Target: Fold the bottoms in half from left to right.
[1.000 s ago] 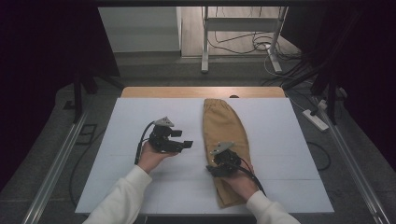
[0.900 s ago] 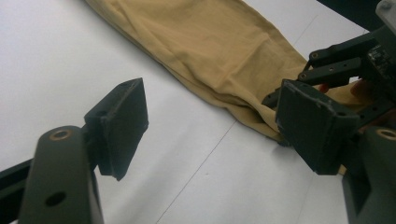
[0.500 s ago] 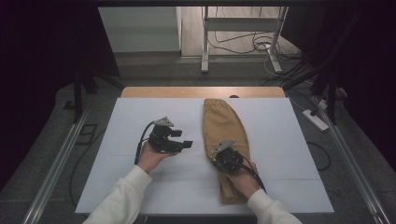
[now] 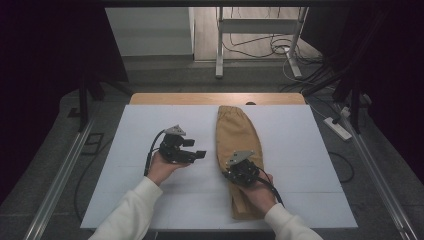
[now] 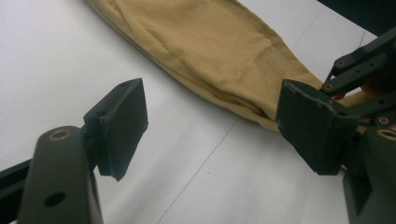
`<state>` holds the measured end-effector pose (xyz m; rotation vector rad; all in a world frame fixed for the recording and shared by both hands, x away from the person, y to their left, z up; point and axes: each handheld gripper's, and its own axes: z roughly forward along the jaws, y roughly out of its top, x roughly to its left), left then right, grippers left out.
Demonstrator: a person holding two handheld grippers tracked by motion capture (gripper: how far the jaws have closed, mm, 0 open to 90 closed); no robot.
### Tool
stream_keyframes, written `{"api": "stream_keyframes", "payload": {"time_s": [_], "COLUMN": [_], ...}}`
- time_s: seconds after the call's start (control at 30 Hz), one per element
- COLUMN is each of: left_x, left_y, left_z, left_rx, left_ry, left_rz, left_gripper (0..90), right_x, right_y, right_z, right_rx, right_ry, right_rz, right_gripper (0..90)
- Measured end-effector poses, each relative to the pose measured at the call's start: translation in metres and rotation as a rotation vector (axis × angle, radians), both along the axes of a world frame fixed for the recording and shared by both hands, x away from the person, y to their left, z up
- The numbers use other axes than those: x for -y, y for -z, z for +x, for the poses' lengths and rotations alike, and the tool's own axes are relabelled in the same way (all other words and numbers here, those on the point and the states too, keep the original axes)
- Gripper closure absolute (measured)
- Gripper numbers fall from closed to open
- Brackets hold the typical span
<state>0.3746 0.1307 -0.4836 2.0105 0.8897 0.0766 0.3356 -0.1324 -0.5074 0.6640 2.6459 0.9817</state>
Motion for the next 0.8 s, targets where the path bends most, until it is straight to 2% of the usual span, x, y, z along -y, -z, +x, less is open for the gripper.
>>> {"api": "stream_keyframes", "payload": {"time_s": [0.4,0.63,0.8], "left_x": [0.0,-0.001,-0.001], "left_y": [0.0,0.0,0.0], "left_z": [0.0,0.0,0.001], "left_rx": [0.001,0.0,0.0], "left_ry": [0.0,-0.004,-0.005], "left_rz": [0.0,-0.002,-0.003], "left_gripper": [24.6,24.6,24.6], "right_x": [-0.025,-0.037,-0.039], "right_y": [-0.003,0.0,0.002], "right_z": [-0.02,-0.031,-0.033], "right_rx": [-0.016,-0.043,-0.047], "right_ry": [-0.094,-0.146,-0.159], "right_rz": [0.019,0.03,0.027], "right_gripper": [83.8,83.7,83.1]}}
